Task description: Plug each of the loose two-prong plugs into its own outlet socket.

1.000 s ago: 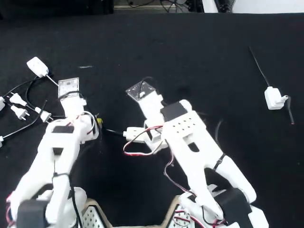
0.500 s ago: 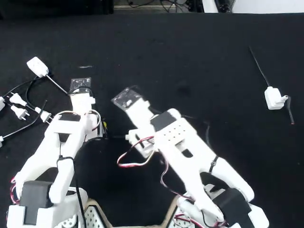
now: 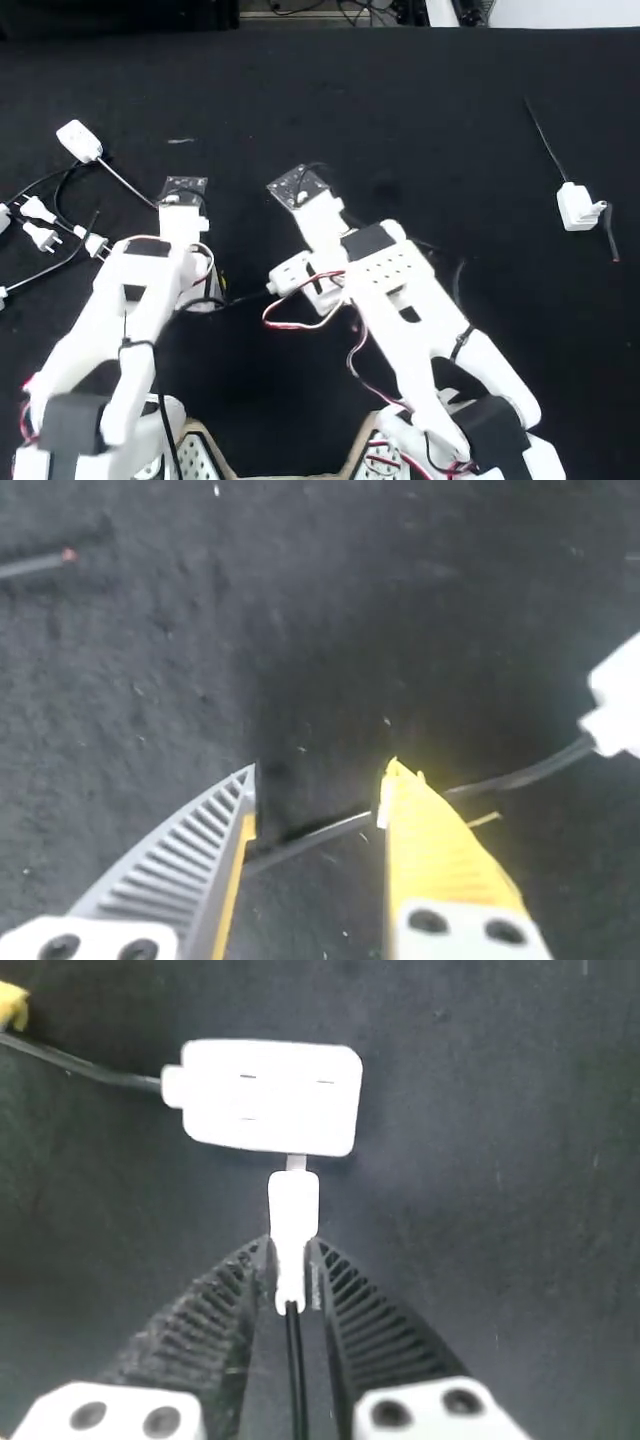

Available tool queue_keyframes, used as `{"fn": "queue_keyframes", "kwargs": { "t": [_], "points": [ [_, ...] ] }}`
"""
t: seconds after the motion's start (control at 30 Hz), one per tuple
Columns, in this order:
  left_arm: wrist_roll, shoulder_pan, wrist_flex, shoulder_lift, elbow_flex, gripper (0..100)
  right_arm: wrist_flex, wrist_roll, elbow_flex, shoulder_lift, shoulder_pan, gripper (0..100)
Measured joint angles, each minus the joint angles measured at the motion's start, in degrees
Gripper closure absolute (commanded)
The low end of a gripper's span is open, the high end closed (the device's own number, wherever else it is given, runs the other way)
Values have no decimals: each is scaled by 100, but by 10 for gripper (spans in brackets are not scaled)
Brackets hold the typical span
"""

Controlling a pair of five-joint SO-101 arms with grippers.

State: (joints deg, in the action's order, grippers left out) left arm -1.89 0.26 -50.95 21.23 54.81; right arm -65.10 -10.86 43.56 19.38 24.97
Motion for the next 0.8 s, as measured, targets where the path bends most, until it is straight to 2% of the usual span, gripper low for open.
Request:
{"fn": "queue_keyframes", "kwargs": {
  "t": [0.2, 0.47, 0.6, 0.8],
  "points": [
    [-9, 387, -9, 782, 457, 793, -712, -167, -123, 114, -686, 988],
    [-9, 360, 26, 1134, 246, 793, -1363, -703, -167, 809, -1301, 988],
    [-9, 624, 211, 844, -114, 793, -1714, -985, -167, 1143, -1495, 988],
    [-9, 1143, 563, -246, -554, 795, -2268, -1635, -413, 1609, -2189, 988]
  ]
}}
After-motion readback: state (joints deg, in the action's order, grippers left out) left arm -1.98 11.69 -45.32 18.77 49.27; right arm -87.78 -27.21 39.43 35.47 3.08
